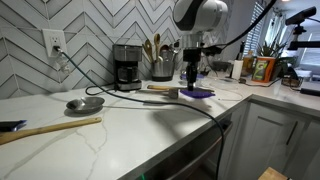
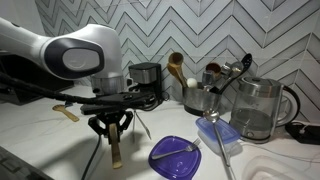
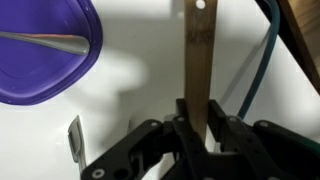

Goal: Put the wooden spatula on top of the clear bowl on the left

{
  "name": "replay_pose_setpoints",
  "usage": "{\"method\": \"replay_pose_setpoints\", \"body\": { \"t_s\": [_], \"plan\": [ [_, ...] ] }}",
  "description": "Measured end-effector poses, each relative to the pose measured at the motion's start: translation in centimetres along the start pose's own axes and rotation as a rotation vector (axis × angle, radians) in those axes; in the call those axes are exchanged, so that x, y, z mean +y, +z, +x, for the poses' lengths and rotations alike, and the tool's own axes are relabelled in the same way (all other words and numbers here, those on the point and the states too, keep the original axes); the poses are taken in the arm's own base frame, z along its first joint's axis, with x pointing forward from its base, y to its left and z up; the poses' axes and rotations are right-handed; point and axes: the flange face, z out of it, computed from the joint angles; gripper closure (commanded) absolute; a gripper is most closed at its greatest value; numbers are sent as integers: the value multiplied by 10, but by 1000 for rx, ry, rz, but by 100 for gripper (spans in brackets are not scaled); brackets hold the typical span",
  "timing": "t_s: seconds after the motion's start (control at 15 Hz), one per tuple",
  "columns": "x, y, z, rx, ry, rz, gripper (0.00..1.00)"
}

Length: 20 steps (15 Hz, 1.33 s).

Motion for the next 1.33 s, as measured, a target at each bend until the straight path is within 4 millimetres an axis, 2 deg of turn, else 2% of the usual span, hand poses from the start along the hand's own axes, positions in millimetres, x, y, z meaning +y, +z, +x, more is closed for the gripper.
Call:
{"method": "replay_pose_setpoints", "body": {
  "t_s": [0.33,0.53,0.73,1.07,1.33],
  "plan": [
    [-5,-51,-19,81,66,-36,94],
    [4,-83,-42,149,152,-54,94],
    [16,-105,-64,191,245,-81,94],
    [32,-123,-93,226,433,-108,94],
    [50,-128,-104,255,519,-169,94]
  ]
}}
